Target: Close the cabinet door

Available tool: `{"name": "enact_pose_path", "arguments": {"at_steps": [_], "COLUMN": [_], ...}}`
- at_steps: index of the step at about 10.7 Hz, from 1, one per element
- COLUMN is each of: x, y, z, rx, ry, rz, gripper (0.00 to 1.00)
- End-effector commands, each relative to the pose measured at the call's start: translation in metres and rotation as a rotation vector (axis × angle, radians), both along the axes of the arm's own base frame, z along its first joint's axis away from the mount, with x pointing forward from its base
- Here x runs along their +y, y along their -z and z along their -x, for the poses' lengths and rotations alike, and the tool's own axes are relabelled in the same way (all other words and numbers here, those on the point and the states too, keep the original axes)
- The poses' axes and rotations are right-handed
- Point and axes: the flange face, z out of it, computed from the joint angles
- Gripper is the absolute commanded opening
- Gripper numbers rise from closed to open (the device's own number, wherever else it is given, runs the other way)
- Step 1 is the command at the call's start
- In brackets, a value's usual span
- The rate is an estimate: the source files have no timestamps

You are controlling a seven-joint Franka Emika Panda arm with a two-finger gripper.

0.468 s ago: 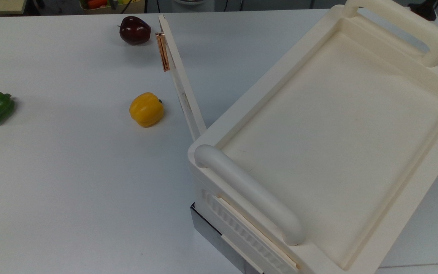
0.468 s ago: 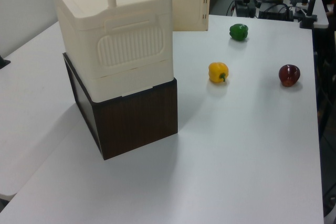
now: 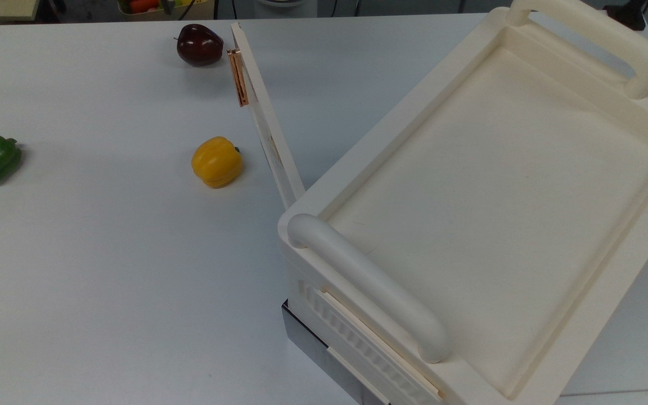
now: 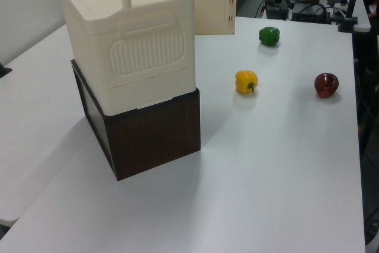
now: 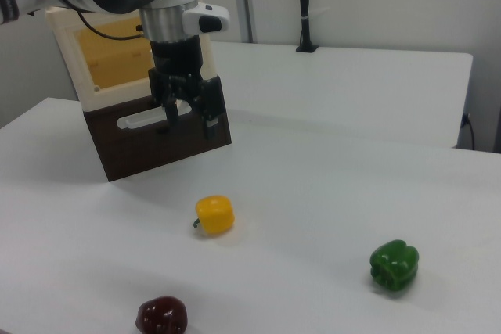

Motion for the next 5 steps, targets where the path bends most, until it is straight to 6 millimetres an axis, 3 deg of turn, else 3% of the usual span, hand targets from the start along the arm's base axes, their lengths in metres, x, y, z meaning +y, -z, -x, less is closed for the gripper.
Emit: {"name": "enact_pose_path", "arguments": {"at_steps": [1,5], "x": [0.0013,0.0012], "y": [0.0004,0.0023], "z": [0.0090,0.0167], "rx": [0.026,0.081], "ry": [0.002,-0.011], "rz": [-0.001,-0.003], "gripper": [1.00,1.00]}}
